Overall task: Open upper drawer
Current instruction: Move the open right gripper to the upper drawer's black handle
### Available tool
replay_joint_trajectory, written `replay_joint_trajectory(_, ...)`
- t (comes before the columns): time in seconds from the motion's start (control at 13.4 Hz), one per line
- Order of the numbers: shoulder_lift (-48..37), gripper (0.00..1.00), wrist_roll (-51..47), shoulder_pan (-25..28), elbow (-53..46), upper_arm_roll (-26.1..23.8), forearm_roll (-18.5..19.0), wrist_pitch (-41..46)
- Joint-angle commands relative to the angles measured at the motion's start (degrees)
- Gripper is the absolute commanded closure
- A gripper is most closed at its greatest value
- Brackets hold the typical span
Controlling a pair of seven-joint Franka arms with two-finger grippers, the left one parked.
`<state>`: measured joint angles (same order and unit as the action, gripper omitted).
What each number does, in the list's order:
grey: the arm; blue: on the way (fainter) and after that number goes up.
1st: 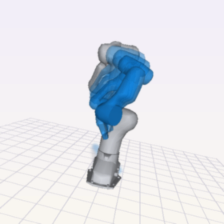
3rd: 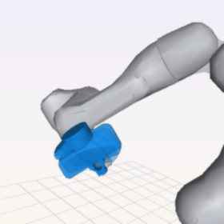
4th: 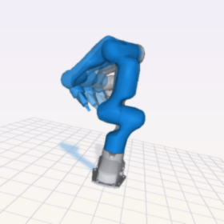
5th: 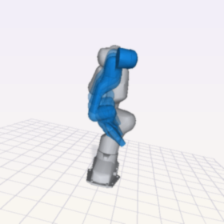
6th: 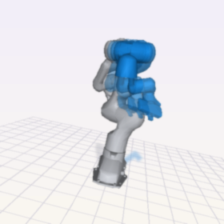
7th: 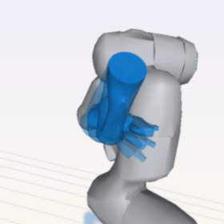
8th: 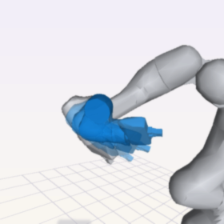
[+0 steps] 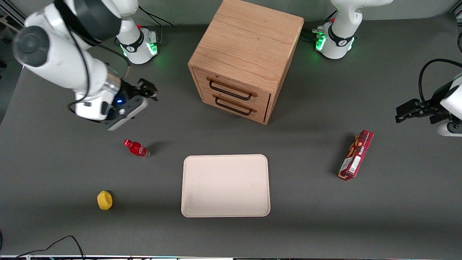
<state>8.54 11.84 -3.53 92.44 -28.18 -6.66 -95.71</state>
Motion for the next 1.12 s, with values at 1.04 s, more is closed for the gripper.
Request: replay_joint_trajectory(1.04,15.7,0.00,-0.2,15.3,-1.3,-8.7,-0.1,-14.4)
